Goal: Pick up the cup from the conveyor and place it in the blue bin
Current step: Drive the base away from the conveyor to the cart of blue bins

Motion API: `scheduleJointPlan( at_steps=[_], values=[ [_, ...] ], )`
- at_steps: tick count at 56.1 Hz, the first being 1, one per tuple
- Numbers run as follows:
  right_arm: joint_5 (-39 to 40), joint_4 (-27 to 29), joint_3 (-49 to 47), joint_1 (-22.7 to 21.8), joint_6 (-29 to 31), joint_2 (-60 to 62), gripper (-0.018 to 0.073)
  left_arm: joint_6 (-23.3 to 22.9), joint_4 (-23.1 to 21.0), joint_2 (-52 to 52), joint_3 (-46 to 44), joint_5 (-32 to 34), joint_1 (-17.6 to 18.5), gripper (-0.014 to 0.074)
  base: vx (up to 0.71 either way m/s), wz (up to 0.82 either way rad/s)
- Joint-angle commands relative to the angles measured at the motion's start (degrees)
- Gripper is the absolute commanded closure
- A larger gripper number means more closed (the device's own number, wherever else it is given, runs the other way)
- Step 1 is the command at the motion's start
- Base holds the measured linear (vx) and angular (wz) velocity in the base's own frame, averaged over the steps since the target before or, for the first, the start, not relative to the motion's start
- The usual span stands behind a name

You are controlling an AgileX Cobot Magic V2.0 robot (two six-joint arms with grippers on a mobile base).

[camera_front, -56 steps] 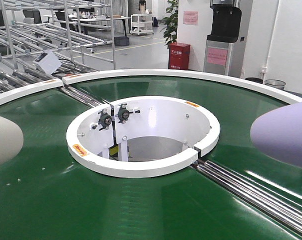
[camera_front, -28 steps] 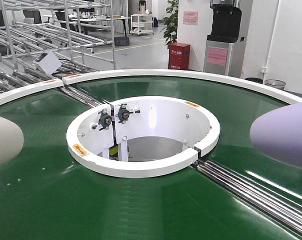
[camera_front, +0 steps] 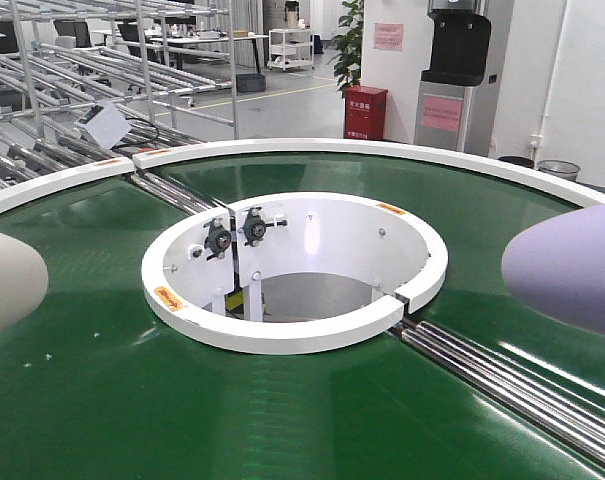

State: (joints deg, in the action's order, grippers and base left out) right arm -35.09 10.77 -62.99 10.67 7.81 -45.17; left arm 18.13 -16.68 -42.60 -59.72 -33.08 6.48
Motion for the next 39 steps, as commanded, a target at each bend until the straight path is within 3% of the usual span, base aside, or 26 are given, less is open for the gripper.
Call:
scheduleJointPlan(
  at_steps=[1,39],
  values=[
    [5.1,0.4,-1.6,0.0,0.2,0.2,0.0568,-0.1,-0.8,0.2,-1.9,5.1,0.4,0.0603,-0.01,0.05],
    [5.1,0.4,-1.6,0.0,0.2,0.2,0.0568,-0.1,-0.8,0.1,-1.9,5.0,0.4,0.0603,-0.10,-0.06]
  ],
)
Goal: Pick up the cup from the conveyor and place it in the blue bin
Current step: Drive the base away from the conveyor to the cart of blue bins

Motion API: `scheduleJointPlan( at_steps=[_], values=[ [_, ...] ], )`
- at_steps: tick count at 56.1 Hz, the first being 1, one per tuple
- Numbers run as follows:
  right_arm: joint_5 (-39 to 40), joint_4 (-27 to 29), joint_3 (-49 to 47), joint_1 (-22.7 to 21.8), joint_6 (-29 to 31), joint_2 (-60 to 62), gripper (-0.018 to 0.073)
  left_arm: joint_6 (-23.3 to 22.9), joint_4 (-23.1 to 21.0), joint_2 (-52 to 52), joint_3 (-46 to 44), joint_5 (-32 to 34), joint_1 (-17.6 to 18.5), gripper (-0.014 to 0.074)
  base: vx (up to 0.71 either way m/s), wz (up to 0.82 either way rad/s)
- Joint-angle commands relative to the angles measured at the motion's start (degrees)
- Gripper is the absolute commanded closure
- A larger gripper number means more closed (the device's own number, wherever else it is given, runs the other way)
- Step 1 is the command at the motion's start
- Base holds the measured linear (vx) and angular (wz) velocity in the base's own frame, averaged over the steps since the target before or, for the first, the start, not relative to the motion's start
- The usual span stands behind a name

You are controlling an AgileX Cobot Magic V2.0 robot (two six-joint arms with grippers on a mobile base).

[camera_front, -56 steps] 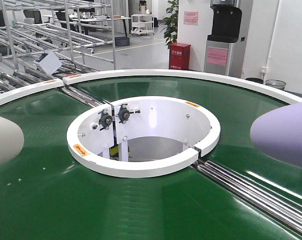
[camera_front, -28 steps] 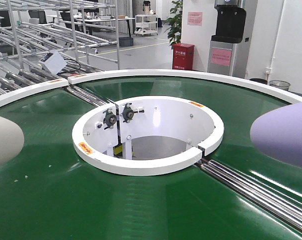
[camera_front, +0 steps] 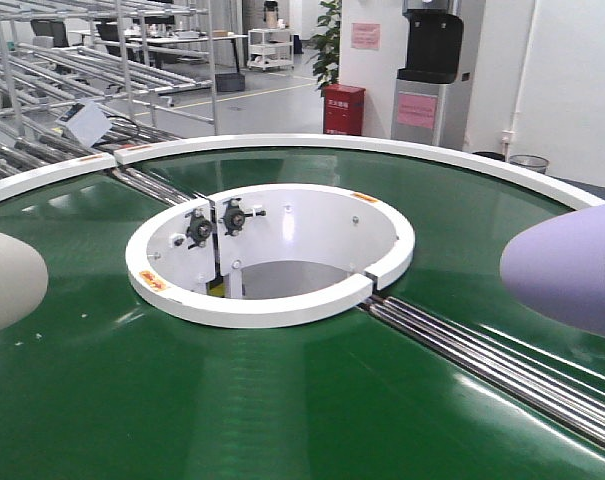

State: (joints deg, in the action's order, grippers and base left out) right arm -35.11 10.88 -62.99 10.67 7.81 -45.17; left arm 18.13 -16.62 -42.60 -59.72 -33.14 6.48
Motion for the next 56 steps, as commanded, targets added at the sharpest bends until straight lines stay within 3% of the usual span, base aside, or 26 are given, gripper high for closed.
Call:
scheduleJointPlan(
  at_steps=[1,34,56],
  values=[
    [5.1,0.3,-1.6,0.0,0.2,0.2,0.0568,-0.1,-0.9,0.1,-1.9,5.1,0.4,0.0603,-0.17,-0.17],
    [5.1,0.3,-1.6,0.0,0.2,0.2,0.0568,-0.1,-0.9,0.1,-1.9,5.1,0.4,0.0603,-0.20,-0.18],
    [5.1,0.3,-1.6,0.0,0.2,0.2,0.0568,-0.1,-0.9,0.2,-1.9,5.1,0.4,0.0603,-0.18,-0.40]
  ],
)
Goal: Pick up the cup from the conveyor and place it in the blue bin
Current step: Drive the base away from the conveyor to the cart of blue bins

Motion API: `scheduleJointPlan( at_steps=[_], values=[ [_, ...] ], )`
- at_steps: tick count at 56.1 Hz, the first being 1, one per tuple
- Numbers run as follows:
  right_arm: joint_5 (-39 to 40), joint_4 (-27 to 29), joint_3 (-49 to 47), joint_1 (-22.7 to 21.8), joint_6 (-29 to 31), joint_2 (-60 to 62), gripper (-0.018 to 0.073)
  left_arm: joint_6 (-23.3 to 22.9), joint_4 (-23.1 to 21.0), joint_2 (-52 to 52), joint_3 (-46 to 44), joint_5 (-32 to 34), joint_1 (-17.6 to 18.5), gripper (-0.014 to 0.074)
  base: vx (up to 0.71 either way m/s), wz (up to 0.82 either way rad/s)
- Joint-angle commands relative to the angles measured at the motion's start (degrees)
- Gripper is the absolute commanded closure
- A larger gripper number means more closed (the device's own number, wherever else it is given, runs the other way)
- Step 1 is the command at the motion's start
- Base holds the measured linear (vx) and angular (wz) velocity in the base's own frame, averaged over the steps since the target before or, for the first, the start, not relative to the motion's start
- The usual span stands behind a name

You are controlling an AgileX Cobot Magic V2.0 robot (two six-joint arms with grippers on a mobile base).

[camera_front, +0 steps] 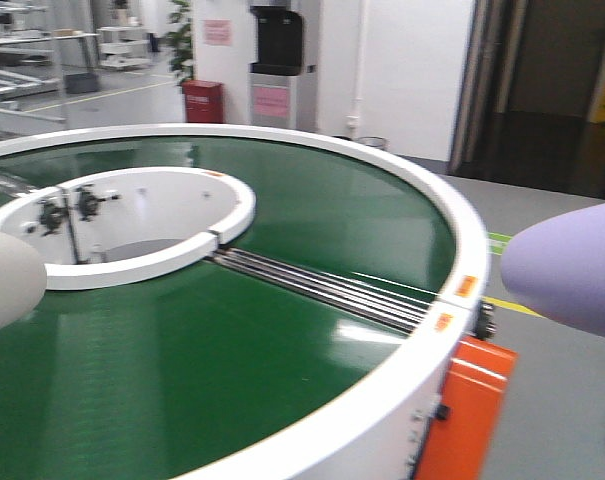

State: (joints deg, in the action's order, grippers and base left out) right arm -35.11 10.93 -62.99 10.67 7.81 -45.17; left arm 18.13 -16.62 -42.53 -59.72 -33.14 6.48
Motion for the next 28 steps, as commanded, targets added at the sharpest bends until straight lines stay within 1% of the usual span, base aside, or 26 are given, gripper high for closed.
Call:
scheduleJointPlan(
  at_steps=[1,15,28],
  values=[
    [5.1,0.3,-1.6,0.0,0.2,0.2,0.0568,-0.1,-0.9,0.1,-1.9,5.1,0.4,0.0603,-0.13,-0.52],
    [5.1,0.3,-1.6,0.0,0.2,0.2,0.0568,-0.1,-0.9,0.1,-1.9,5.1,0.4,0.0603,-0.11,-0.59],
    [5.1,0.3,-1.6,0.0,0.2,0.2,0.0568,-0.1,-0.9,0.1,-1.9,5.1,0.4,0.0603,-0.07,-0.71]
  ],
)
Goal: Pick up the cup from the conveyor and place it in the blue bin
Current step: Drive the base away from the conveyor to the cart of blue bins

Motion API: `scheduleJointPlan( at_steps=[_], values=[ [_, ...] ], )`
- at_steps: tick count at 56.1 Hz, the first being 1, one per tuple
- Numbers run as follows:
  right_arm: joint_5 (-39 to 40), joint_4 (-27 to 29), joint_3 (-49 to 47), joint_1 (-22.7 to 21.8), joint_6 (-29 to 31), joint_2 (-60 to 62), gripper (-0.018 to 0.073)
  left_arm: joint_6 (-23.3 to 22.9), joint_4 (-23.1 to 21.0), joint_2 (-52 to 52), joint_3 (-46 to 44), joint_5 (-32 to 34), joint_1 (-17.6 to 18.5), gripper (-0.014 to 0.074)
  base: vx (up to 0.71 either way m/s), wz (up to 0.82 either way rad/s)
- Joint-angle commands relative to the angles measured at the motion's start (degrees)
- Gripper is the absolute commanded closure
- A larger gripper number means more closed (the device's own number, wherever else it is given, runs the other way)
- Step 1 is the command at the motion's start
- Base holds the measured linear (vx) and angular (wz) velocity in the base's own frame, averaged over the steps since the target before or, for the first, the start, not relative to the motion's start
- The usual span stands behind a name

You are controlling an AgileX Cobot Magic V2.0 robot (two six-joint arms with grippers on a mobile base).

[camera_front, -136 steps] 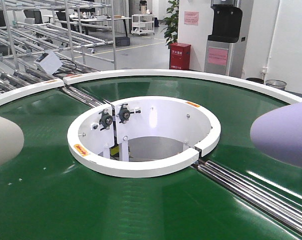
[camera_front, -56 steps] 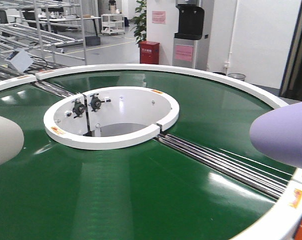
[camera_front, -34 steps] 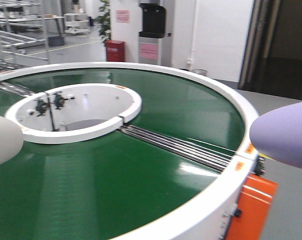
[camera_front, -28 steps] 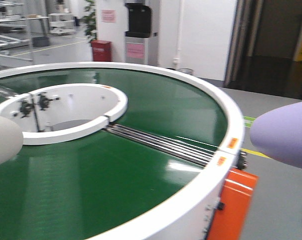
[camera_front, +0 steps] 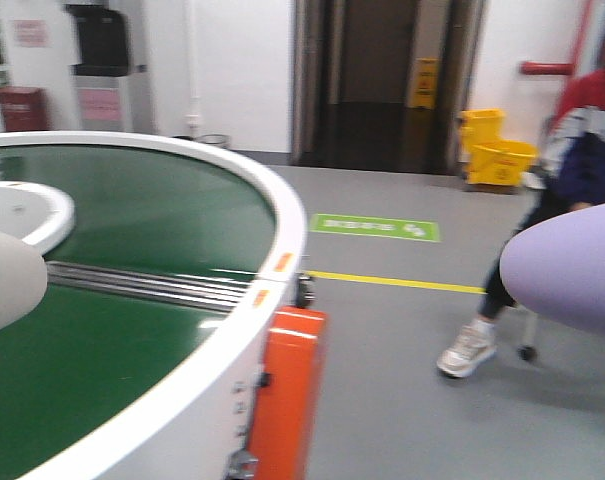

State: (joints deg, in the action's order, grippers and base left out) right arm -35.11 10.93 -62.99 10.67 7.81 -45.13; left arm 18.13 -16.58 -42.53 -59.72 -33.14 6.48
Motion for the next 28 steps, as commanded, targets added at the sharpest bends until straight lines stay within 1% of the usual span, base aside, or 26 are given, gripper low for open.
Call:
scheduleJointPlan(
  at_steps=[1,16,28],
  values=[
    [5.1,0.3,-1.6,0.0,0.2,0.2,0.0568,-0.1,-0.9,0.1,-1.9,5.1,0.4,0.0603,-0.04,-0.75],
    [5.1,0.3,-1.6,0.0,0.2,0.2,0.0568,-0.1,-0.9,0.1,-1.9,5.1,0.4,0.0603,0.01,-0.72],
    [5.1,0.3,-1.6,0.0,0.2,0.2,0.0568,-0.1,-0.9,0.1,-1.9,5.1,0.4,0.0603,0.10,-0.51]
  ],
)
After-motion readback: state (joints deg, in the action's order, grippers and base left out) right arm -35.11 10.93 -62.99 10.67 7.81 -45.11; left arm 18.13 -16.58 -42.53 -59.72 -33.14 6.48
